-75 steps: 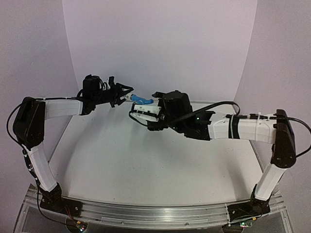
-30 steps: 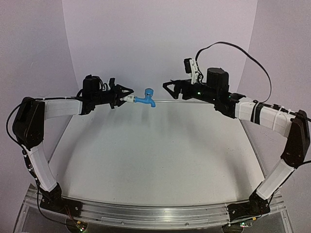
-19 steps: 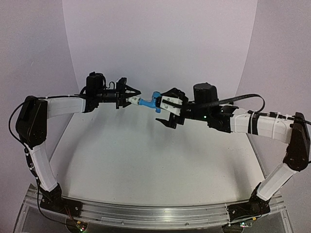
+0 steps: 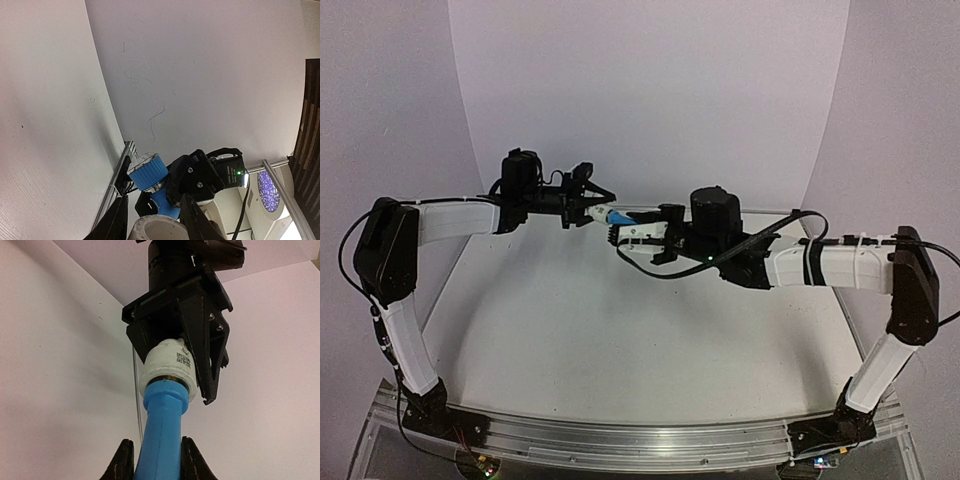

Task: Install the water faucets

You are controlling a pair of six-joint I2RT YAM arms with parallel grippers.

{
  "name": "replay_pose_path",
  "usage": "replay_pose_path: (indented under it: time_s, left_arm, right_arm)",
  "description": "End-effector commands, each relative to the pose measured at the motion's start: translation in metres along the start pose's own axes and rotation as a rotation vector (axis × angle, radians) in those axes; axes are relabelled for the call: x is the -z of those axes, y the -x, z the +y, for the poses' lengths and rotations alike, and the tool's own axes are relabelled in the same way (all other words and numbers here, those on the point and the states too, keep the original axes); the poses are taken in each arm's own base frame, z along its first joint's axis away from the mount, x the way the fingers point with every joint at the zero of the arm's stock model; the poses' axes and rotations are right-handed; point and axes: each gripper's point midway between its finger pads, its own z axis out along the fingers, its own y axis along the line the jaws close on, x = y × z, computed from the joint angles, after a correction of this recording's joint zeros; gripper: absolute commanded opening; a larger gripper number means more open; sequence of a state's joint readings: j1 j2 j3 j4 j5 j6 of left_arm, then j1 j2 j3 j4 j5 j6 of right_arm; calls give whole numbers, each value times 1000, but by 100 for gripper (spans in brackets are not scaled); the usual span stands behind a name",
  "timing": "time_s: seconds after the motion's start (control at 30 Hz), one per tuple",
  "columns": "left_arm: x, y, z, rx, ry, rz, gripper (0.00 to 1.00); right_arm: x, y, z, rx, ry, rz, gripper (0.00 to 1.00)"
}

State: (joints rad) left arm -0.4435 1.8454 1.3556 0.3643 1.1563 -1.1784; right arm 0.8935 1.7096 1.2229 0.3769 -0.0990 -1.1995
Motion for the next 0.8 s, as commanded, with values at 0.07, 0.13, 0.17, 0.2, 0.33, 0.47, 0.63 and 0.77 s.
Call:
replay_pose_path:
  time_s: [0.07,0.13,0.17,0.2,0.33,0.47,0.63,0.77]
  left_arm:
    - [6,15,-62,-416,-9,-160,0]
    - [10,20,-71,-538,31,-244,0]
    - [12,20,-77,-592,49,-281,0]
    - [13,21,-80,-659,72,-316,0]
    - [13,27,-92,-796,130,-429,0]
    - [15,29,-98,-816,106,-475,0]
    - [27,37,-91,-724,135,-546,0]
    - [45,54,-66,-428,124,-558,0]
  right_arm:
    - [7,45,-44,-534,55,-151,10]
    - [6,56,-52,-777,109,-212,0]
    - [6,59,-58,-910,136,-242,0]
    - [5,58,-68,-1166,173,-278,0]
    - [18,57,-113,-1976,345,-601,0]
    - [24,62,-136,-2404,563,-857,1]
    - [29,59,-128,-2308,553,-796,56]
    - [23,30,-85,-1915,249,-414,84]
